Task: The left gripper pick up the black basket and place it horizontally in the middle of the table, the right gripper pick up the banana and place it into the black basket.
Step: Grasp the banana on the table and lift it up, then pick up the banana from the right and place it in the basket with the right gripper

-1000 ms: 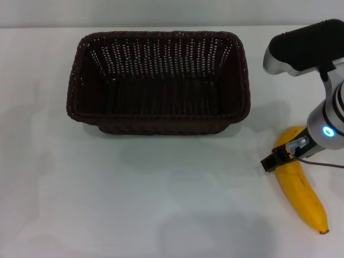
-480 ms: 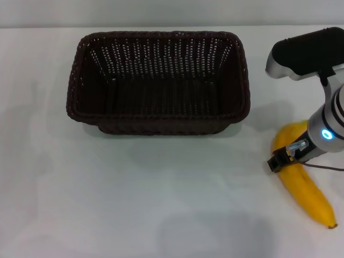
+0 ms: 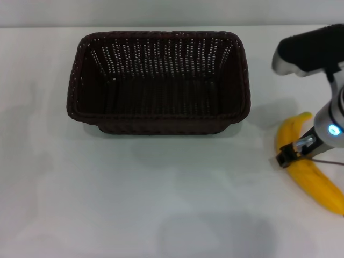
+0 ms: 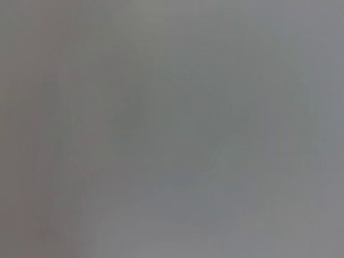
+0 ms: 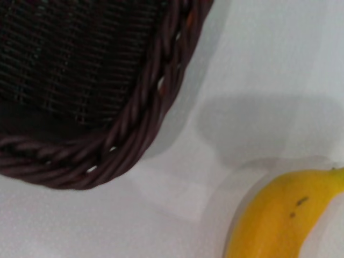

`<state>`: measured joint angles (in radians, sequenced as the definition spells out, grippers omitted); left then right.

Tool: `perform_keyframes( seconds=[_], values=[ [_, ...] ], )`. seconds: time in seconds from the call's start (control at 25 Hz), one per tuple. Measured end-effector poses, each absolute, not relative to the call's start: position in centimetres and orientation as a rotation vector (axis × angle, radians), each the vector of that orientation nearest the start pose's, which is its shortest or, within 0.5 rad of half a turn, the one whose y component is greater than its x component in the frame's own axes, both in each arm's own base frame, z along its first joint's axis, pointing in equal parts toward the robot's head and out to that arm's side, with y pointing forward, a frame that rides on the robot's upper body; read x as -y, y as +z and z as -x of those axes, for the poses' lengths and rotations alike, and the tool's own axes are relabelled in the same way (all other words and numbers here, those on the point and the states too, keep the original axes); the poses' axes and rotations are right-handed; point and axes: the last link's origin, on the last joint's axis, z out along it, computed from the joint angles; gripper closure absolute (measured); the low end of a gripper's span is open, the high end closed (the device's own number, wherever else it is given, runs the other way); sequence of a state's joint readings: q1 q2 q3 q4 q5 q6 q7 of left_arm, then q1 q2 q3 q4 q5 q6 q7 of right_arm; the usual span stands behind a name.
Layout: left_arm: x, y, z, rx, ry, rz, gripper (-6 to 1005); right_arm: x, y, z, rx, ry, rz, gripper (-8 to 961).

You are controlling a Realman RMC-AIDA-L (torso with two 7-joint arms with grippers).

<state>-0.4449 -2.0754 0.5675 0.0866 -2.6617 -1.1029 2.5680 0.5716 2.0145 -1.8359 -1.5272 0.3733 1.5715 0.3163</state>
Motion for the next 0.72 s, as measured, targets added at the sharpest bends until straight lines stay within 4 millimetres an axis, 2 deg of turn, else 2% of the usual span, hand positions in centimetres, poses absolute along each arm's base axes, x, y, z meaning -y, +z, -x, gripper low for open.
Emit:
perform_keyframes(
  seconds=[0.12,0.28,0.44,0.56,0.64,0.72],
  values=[
    [-32.5,6.4,39.5,0.893,-0.882,1.057,123,-33.0,-0.9,-16.9,-1.289,-0.583,2.022,465],
    [-32.5,6.4,39.5,0.893,-0.883,1.054,123,-34.4,3.2,-17.2,-1.198,-0.552,1.913,461],
    [-32.4,6.4,39.5,0.893,-0.882,1.054,123,-36.3,6.9,-15.9,-1.084,-0.432,1.88,456],
    [-32.4,6.3,39.5,0.893,-0.882,1.056,123,-38.0,8.1,-12.3,-0.898,-0.221,1.959,452],
    [-32.4,6.3,39.5,0.895,-0.882,1.059,123,-38.9,7.5,-9.4,-0.749,-0.052,2.068,450],
    [-32.4,6.1,39.5,0.899,-0.882,1.064,123,-39.5,5.8,-6.8,-0.583,0.111,2.218,448]
  ],
)
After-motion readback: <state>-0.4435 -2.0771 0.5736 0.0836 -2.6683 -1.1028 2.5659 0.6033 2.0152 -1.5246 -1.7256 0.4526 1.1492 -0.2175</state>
